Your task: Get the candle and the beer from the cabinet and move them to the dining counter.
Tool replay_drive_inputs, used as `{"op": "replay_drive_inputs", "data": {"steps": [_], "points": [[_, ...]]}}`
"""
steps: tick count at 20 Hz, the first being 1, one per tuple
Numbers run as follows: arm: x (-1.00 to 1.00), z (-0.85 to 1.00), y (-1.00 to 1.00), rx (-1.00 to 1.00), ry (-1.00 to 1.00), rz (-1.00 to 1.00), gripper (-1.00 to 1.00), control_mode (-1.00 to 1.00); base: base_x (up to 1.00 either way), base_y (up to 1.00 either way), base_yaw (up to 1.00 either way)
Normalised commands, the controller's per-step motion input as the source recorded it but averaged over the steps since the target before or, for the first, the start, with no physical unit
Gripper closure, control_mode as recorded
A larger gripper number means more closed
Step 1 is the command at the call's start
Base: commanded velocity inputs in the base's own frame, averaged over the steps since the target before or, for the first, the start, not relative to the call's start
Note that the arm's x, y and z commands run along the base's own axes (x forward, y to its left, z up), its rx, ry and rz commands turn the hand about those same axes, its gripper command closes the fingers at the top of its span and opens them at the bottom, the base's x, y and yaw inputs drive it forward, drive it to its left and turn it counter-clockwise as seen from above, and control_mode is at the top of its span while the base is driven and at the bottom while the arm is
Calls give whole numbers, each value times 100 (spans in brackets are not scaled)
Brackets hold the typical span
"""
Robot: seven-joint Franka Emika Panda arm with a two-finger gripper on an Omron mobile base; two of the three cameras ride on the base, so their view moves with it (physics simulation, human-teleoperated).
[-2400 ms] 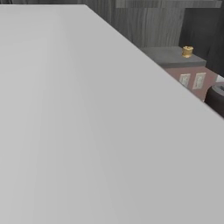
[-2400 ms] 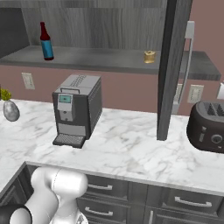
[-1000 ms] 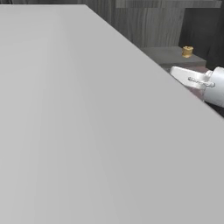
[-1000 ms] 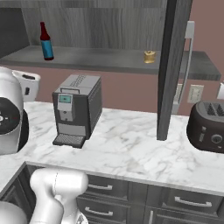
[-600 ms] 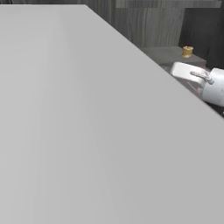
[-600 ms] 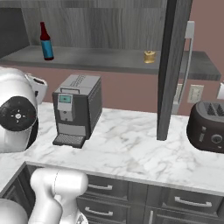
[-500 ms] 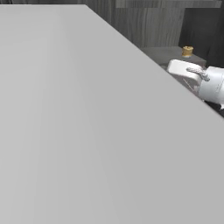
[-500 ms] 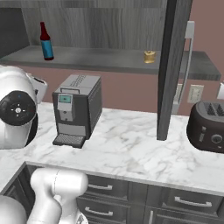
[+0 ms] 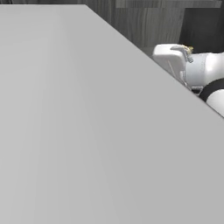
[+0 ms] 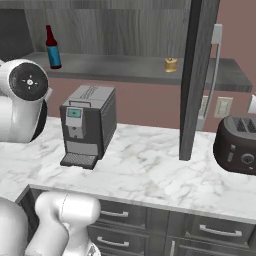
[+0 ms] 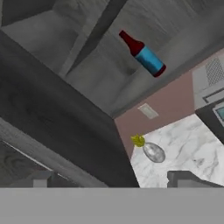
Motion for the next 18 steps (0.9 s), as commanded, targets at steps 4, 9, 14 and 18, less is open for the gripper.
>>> {"op": "replay_drive_inputs", "data": {"steps": [4, 9, 14, 18], "points": [[35, -20, 46, 12, 22, 18, -100, -100, 0, 0, 0], [40, -24, 42, 13, 18, 20, -100, -100, 0, 0, 0], [37, -41, 24, 16, 10, 23, -100, -100, 0, 0, 0], [36, -43, 21, 18, 3, 20, -100, -100, 0, 0, 0]]}}
